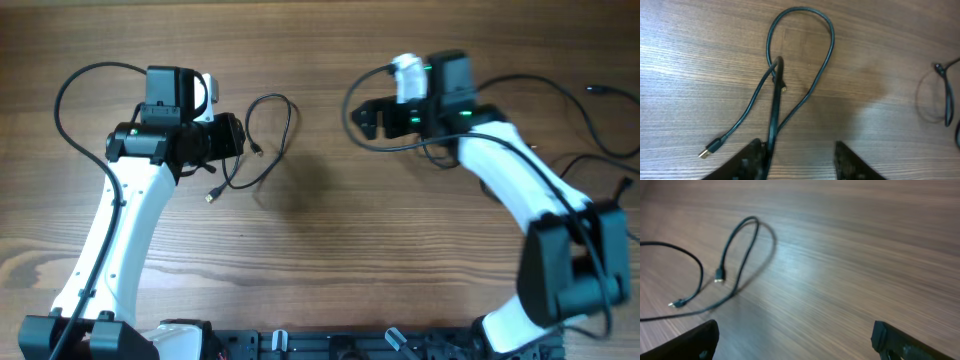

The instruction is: Untangle cables

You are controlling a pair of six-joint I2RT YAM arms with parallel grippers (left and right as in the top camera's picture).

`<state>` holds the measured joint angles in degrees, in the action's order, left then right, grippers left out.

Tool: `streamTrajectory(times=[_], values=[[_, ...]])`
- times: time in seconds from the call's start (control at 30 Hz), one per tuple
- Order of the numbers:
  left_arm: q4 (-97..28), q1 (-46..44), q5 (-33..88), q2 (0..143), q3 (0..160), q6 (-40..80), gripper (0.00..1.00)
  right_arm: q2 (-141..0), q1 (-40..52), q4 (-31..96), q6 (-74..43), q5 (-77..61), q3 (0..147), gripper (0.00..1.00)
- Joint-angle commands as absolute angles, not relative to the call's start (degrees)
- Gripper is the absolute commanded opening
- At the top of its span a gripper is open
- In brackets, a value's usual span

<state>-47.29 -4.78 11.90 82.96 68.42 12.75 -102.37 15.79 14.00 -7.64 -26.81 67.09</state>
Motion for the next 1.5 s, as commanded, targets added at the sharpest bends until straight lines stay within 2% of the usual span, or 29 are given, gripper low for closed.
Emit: streamTrajectory(times=[0.0, 0.03, 0.07, 0.23, 0.33, 0.47, 0.73, 0.83, 0.97, 1.13, 1.23, 1.3, 1.37, 1.47], values=[[-48.6, -5.0, 11.3, 83.4, 68.2, 12.5, 0.45, -108.7, 19.2, 6.6, -15.3, -30.2, 67.2, 1.0], [-49.2, -5.0, 11.2, 83.4, 68.2, 12.5, 0.47, -110.8, 20.1, 3.0, -16.9, -32.3, 67.2, 1.0], [-49.6, -5.0, 11.0, 83.4, 68.2, 12.5, 0.55, -112.4, 20.8, -0.1, -17.5, -34.3, 67.2, 1.0], [-50.2, -5.0, 10.8, 83.4, 68.2, 12.5, 0.57, -118.1, 23.4, -12.8, -20.4, -35.9, 67.2, 1.0], [-50.2, -5.0, 10.9, 83.4, 68.2, 12.5, 0.54, -121.8, 24.4, -20.3, -26.8, -35.9, 67.2, 1.0], [-50.3, -5.0, 10.9, 83.4, 68.2, 12.5, 0.6, -125.3, 25.9, -27.8, -32.2, -36.1, 67.2, 1.0], [-50.5, -5.0, 10.9, 83.4, 68.2, 12.5, 0.61, -127.9, 30.6, -30.9, -35.3, -30.0, 67.2, 0.98], [-50.9, -5.0, 12.1, 83.4, 68.2, 12.5, 0.61, -128.0, 31.0, -31.0, -39.8, -26.2, 67.2, 0.82], [-51.2, -5.0, 13.3, 83.4, 68.2, 12.5, 0.59, -128.0, 31.3, -31.7, -40.6, -25.2, 67.2, 0.73], [-52.3, -5.0, 13.9, 83.4, 68.2, 12.5, 0.56, -128.0, 33.8, -32.9, -40.7, -22.0, 67.2, 0.79], [-53.1, -5.0, 14.1, 83.4, 68.2, 12.5, 0.56, -128.1, 35.3, -33.1, -40.7, -19.9, 67.2, 0.78], [-53.8, -5.0, 14.2, 83.4, 68.2, 12.5, 0.56, -128.1, 35.9, -33.2, -41.6, -18.6, 67.2, 0.72], [-54.1, -5.0, 14.2, 83.4, 68.2, 12.5, 0.55, -128.1, 36.1, -33.0, -42.7, -18.0, 67.2, 0.49], [-54.1, -5.0, 14.2, 83.4, 68.2, 12.5, 0.54, -128.1, 36.0, -33.0, -43.1, -18.0, 67.2, 0.04]])
